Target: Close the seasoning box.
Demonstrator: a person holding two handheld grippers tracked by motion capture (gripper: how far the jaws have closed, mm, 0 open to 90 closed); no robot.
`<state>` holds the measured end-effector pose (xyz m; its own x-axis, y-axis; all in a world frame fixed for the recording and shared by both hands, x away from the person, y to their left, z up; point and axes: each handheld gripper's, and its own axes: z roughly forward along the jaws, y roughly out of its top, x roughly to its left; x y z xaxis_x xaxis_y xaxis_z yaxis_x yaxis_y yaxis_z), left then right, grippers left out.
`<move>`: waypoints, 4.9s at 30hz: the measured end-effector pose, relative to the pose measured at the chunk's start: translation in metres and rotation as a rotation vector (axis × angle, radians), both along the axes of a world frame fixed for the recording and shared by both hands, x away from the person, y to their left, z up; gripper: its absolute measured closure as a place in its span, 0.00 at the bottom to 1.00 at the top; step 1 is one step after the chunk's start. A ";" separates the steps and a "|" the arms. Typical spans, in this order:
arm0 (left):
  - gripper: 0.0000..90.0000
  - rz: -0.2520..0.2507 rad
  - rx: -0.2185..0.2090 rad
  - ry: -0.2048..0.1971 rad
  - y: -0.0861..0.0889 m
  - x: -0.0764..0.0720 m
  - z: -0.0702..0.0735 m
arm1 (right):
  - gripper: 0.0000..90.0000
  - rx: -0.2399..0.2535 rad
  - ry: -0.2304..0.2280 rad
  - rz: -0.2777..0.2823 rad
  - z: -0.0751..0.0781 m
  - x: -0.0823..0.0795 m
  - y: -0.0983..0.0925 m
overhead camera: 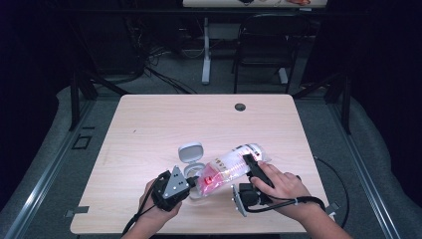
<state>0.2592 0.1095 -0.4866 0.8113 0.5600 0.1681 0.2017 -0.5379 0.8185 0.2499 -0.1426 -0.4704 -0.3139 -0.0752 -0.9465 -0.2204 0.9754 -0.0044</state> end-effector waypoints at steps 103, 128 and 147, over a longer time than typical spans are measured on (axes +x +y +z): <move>0.91 0.029 -0.049 -0.003 0.007 0.005 0.005 | 0.72 -0.191 0.016 0.019 0.025 -0.001 0.008; 0.98 0.028 -0.003 -0.017 0.006 0.003 0.003 | 0.73 -0.218 0.009 0.029 0.023 -0.003 0.013; 0.97 0.041 -0.007 -0.013 0.008 0.004 0.002 | 0.75 -0.232 0.059 0.031 0.025 -0.004 0.017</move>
